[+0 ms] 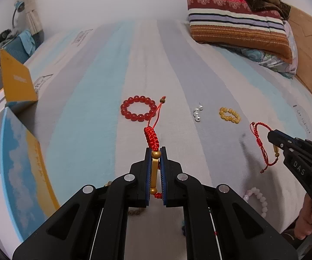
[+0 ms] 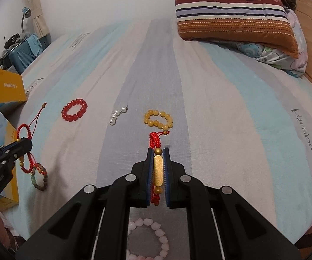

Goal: Organize jewelry
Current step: 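Carry both red cord bracelets into the white box and open both tools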

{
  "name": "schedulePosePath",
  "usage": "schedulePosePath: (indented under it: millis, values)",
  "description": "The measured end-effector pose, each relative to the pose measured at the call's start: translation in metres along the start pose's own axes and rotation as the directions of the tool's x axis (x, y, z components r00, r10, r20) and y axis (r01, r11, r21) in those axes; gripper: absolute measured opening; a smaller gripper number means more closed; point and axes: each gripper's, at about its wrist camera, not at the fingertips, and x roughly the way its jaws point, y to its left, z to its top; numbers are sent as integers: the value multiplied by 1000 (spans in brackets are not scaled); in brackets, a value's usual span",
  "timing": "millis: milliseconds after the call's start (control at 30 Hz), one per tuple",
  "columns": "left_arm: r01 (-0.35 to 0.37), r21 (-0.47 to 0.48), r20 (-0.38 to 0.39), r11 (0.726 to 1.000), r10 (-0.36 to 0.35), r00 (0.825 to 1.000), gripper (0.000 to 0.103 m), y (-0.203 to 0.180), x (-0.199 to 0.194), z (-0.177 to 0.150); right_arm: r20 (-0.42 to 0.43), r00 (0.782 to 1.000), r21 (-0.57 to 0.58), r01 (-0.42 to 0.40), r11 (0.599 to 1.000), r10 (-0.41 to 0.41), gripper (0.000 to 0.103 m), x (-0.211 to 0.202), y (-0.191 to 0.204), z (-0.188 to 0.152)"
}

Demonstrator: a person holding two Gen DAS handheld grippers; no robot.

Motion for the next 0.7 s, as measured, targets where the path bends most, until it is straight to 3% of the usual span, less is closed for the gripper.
schedulePosePath:
  millis: [433, 700]
  values:
    - [-33, -38, 26, 999, 34, 999, 7, 21, -48, 12, 22, 1000, -42, -13, 999, 14, 8, -38, 39, 21]
    - [-111, -120, 55, 987, 118, 991, 7, 82, -90, 6, 72, 994, -109, -68, 992, 76, 8, -72, 101, 38]
